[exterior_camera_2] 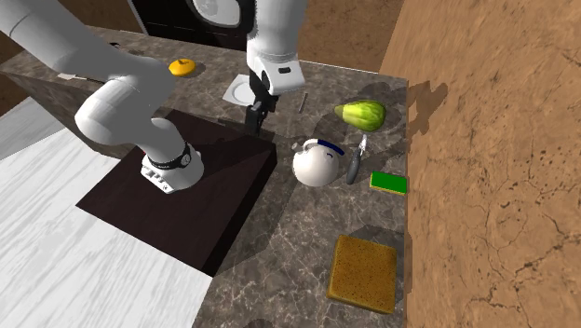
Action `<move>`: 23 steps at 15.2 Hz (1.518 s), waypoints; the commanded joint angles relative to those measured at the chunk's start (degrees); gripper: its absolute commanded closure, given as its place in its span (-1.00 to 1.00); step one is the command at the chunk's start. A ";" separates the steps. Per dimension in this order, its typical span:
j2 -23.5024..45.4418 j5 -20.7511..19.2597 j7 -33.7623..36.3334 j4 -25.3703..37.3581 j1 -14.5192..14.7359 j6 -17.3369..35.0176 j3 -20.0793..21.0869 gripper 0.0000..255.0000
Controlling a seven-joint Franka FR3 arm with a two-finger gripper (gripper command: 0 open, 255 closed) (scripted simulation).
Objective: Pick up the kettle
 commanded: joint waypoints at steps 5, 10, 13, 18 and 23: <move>9.07 2.99 4.17 -2.13 2.21 10.93 4.61 -1.00; 18.96 3.95 7.88 -1.34 3.59 19.79 8.26 -1.00; 25.58 3.52 10.45 0.08 4.28 24.80 10.21 -1.00; 37.34 0.73 15.58 3.96 5.77 32.19 12.40 -1.00; 49.33 -3.77 21.17 9.65 8.68 37.79 12.44 -1.00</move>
